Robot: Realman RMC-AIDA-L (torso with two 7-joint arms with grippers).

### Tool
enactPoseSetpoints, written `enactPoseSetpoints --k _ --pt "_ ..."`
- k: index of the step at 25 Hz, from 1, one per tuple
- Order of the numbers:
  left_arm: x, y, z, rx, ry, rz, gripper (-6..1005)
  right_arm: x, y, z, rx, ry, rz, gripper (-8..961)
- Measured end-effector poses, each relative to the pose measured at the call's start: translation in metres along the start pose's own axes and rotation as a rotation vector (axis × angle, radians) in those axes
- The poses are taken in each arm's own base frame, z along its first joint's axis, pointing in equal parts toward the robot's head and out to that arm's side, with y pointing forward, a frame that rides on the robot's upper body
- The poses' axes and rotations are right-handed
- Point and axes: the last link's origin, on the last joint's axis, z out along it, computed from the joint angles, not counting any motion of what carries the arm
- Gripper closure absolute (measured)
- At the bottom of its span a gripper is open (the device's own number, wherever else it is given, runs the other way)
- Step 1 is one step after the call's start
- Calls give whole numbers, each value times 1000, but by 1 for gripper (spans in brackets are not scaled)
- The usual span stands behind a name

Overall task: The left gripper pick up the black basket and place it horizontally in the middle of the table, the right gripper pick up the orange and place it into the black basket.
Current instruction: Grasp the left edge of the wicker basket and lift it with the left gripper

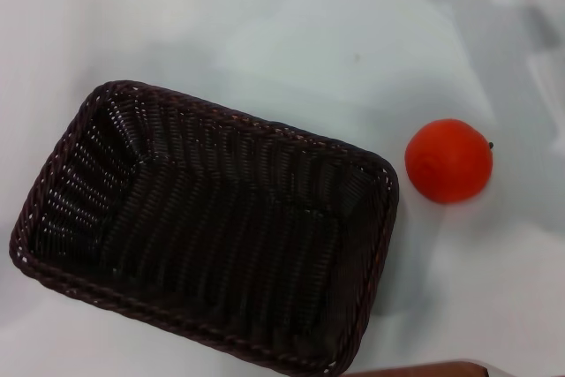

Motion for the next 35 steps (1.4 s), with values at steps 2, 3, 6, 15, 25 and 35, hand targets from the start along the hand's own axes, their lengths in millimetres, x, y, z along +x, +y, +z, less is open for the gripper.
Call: enactPoseSetpoints --k 2,3,6,15,25,35 --pt "7 -4 5 -59 -92 -35 284 0 0 0 0 0 0 17" --pt "11 -5 7 -80 -130 -45 289 0 0 0 -1 0 0 17" --pt "25 -12 10 -123 -280 -105 303 0 1 0 -6 -1 1 18" --pt "62 -18 20 -53 -876 -172 274 -1 8 0 -48 -15 2 22" --pt "69 5 38 137 -1268 -92 274 -1 10 1 -60 -12 1 26" --pt "59 24 55 246 -1457 -80 294 -3 15 -2 -92 -26 6 31"
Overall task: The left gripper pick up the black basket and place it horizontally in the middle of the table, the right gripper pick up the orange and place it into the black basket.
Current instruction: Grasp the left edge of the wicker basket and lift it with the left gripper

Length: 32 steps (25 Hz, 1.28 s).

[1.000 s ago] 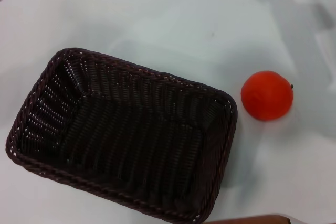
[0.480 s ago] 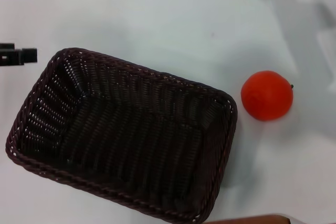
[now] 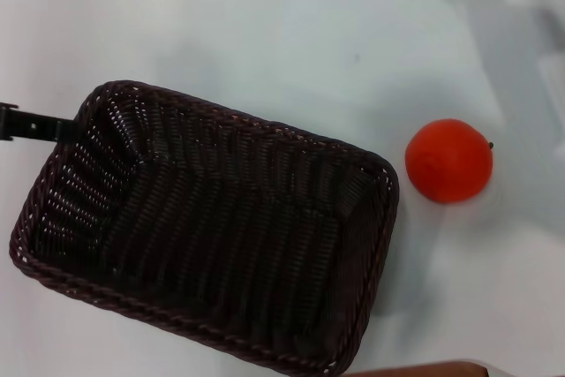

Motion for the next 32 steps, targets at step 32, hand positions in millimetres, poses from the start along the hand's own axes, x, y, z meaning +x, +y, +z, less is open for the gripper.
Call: enactPoseSetpoints --k 32 --pt "-10 1 47 90 -192 4 361 -2 4 -6 -16 -8 6 44"
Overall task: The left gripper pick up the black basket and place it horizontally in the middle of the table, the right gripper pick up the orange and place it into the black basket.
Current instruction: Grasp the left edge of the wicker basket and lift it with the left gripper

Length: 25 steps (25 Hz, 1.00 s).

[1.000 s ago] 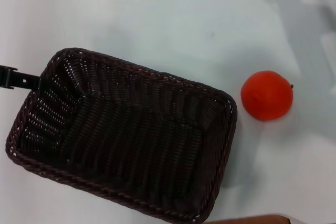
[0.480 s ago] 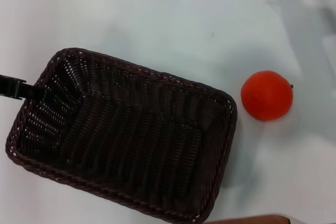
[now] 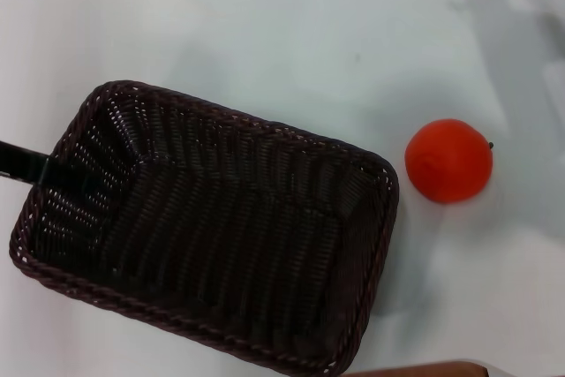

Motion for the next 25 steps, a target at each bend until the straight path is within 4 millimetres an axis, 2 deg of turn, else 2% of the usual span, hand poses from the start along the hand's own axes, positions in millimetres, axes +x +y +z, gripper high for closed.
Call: enactPoseSetpoints --k 4,9,20,25 --pt "-3 -1 5 -23 -26 -17 369 0 0 0 -1 0 5 46" --pt "-1 0 2 -19 -9 -11 580 -2 2 1 -14 -17 5 48" --pt "-2 1 -1 -19 1 -21 816 -2 6 1 -39 -13 29 53" --pt "-2 2 -7 -40 45 -34 823 -1 7 0 -43 -8 38 55"
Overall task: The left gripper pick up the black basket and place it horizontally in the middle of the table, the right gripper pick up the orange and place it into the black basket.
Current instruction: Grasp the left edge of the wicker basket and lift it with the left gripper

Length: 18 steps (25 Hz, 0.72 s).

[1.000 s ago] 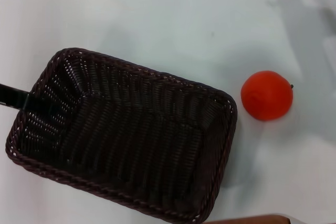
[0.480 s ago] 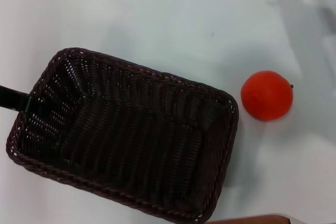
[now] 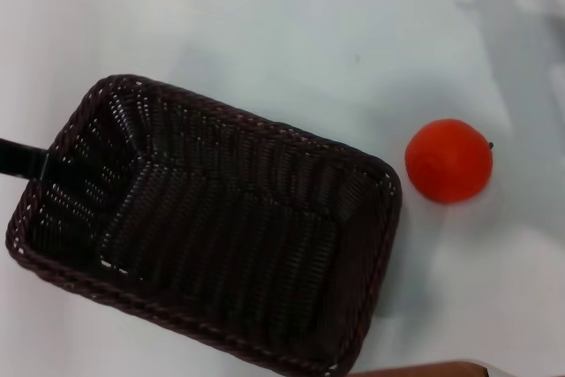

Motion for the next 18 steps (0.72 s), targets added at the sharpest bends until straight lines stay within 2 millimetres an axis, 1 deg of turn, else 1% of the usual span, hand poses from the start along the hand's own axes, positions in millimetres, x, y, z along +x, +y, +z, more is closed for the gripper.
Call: enactPoseSetpoints --k 5,8,13,18 --pt "-4 3 -13 -125 87 -25 824 0 2 -2 -5 0 0 57" --pt "-8 -3 -20 -174 140 -72 823 0 3 -3 -9 -3 0 58" --pt "-11 -10 -24 -250 205 -141 823 0 3 -3 -9 -3 -1 60" --pt "-13 -10 -24 -293 240 -171 823 1 3 -1 -7 -1 -4 62"
